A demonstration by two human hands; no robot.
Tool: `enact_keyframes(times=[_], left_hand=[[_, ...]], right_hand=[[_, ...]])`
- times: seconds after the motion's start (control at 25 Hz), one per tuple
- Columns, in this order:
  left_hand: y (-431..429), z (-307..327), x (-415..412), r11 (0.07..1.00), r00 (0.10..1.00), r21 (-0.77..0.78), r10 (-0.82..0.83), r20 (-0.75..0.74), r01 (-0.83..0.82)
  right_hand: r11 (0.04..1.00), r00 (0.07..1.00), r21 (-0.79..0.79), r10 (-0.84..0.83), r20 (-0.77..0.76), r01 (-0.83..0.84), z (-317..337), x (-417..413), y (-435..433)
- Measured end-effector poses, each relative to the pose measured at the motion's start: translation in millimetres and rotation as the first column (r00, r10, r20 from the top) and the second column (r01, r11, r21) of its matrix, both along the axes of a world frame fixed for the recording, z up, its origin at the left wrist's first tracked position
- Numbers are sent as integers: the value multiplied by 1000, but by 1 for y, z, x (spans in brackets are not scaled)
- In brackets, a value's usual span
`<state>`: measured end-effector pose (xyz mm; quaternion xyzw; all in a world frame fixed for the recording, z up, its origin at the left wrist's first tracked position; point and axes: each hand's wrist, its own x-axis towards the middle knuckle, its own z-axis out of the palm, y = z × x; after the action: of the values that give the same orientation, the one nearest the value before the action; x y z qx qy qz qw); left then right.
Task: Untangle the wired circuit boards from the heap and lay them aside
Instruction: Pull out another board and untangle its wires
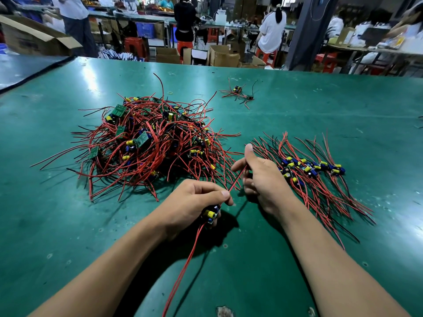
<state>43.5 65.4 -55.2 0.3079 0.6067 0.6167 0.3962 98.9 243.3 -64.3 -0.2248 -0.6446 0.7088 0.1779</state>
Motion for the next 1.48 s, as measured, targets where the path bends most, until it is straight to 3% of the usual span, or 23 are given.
enact_keyframes(times=[0.12,0.2,0.44,0.68,0.8,1.0,1.16,1.32,1.48], left_hand=[[0,-1,0,1000,999,-15,3,-33,-4],[0,-1,1,1000,999,-28,4,-50,-5],[1,-2,2,999,999,-48,-4,-41,2],[4,-3,6,995,995,-26,101,-4,-101],[8,-2,6,976,968,3,215,128,-217],[9,3,4,980,938,17,187,292,-200],[8,6,3,975,925,59,185,331,-215],[10,3,2,960,924,101,218,314,-261],[12,-3,1,948,912,131,232,339,-289]], right_hand=[[946,995,-309,102,-2,-97,7,2,3],[885,984,-433,172,-41,-173,10,5,6],[854,960,-447,275,-50,-267,16,10,8],[922,988,-365,151,28,-131,14,9,5],[948,988,-297,140,68,-114,15,11,6],[966,994,-250,90,59,-72,18,13,6],[976,994,-196,100,41,-91,16,13,5],[985,984,107,122,131,-136,12,13,-8],[884,979,430,129,155,-185,6,13,-24]])
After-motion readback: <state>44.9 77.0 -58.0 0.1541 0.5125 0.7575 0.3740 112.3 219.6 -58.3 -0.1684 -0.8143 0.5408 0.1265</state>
